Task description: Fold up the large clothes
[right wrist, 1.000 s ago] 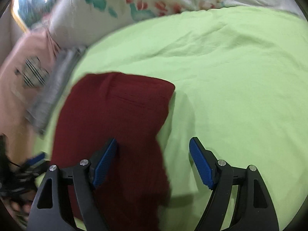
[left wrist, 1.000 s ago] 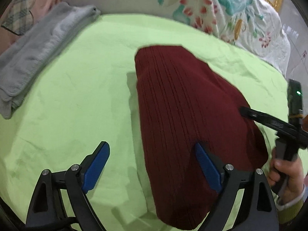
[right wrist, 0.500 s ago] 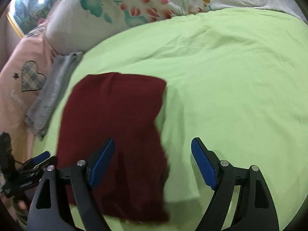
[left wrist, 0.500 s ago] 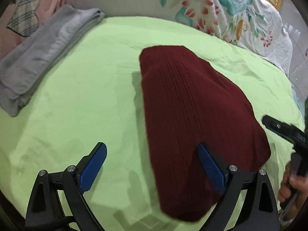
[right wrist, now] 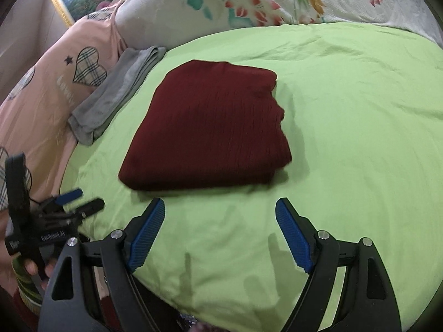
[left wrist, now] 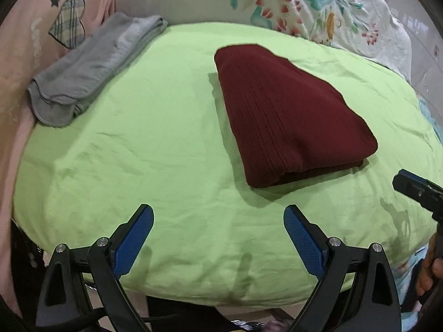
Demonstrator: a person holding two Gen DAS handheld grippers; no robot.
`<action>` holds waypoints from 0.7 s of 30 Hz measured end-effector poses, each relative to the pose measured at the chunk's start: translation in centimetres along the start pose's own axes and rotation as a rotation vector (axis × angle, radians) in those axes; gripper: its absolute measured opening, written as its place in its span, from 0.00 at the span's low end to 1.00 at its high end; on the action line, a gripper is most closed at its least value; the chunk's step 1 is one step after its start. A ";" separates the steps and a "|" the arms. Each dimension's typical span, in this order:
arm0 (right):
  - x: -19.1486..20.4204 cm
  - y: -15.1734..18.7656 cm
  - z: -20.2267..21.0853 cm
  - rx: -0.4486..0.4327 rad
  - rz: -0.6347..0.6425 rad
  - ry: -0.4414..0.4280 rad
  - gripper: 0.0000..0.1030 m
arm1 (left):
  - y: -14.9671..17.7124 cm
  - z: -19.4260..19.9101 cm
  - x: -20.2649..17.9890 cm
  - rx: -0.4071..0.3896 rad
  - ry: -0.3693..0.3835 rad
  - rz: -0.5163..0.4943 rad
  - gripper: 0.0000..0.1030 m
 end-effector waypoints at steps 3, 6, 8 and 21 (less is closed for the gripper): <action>0.4 0.4 0.9 0.002 0.024 0.003 0.80 | 0.1 1.2 0.0 -0.021 -0.010 -0.010 0.93; 0.8 0.0 2.1 -0.014 0.054 0.006 0.81 | -0.4 2.4 -0.3 -0.047 -0.025 -0.033 0.93; 1.3 -0.4 2.7 -0.027 0.078 0.004 0.81 | -0.8 3.6 -0.8 -0.074 -0.053 -0.063 0.93; 1.4 -1.6 0.6 -0.012 0.119 -0.007 1.00 | -3.1 0.6 -2.6 -0.035 -0.108 -0.132 0.93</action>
Point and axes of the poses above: each gripper's, at about its wrist camera, not at the fingertips, and z roughly against the way its jaws point, x to its left, y to its underside, the point moved 1 cm from there along -z, roughly the way its jaws point, and after that the axes turned 2 degrees about y, right-handed, at the moved point
